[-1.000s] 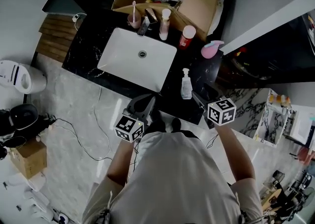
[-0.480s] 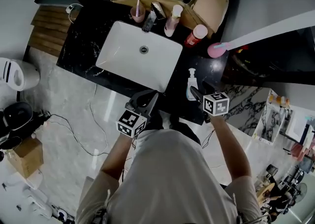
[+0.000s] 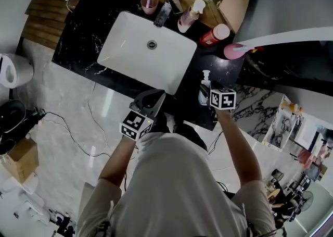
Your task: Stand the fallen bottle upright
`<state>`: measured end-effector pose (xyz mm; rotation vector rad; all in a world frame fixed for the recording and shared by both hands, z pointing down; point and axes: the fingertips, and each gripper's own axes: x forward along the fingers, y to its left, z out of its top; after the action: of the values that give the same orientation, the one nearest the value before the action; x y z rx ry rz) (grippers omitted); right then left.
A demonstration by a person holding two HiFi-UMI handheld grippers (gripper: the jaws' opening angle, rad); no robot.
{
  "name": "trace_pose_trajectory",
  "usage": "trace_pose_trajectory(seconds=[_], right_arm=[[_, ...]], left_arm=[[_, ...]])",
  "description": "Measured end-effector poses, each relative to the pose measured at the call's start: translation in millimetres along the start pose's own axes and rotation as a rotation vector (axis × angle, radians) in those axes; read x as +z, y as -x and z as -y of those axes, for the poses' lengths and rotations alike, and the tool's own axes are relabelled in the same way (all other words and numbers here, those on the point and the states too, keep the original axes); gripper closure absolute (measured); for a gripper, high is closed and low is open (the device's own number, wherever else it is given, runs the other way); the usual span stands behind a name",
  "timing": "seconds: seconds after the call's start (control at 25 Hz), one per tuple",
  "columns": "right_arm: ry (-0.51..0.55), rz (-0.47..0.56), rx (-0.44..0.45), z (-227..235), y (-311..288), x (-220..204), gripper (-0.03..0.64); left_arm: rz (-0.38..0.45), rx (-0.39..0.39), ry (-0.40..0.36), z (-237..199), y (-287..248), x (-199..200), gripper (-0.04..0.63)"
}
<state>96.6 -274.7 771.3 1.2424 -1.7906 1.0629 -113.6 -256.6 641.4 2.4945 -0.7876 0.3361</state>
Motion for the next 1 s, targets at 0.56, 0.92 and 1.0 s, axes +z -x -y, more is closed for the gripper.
trace_pose_trajectory(seconds=[0.56, 0.92, 1.0], right_arm=[[-0.079, -0.173, -0.139, 13, -42, -16, 0.322], [-0.018, -0.128, -0.107, 11, -37, -12, 0.354], [0.002, -0.106, -0.089, 10, -32, -9, 0.356]], left_arm=[[-0.002, 0.024, 0.034, -28, 13, -7, 0.588], [0.0, 0.033, 0.032, -16, 19, -6, 0.589], [0.004, 0.037, 0.021, -9, 20, -3, 0.589]])
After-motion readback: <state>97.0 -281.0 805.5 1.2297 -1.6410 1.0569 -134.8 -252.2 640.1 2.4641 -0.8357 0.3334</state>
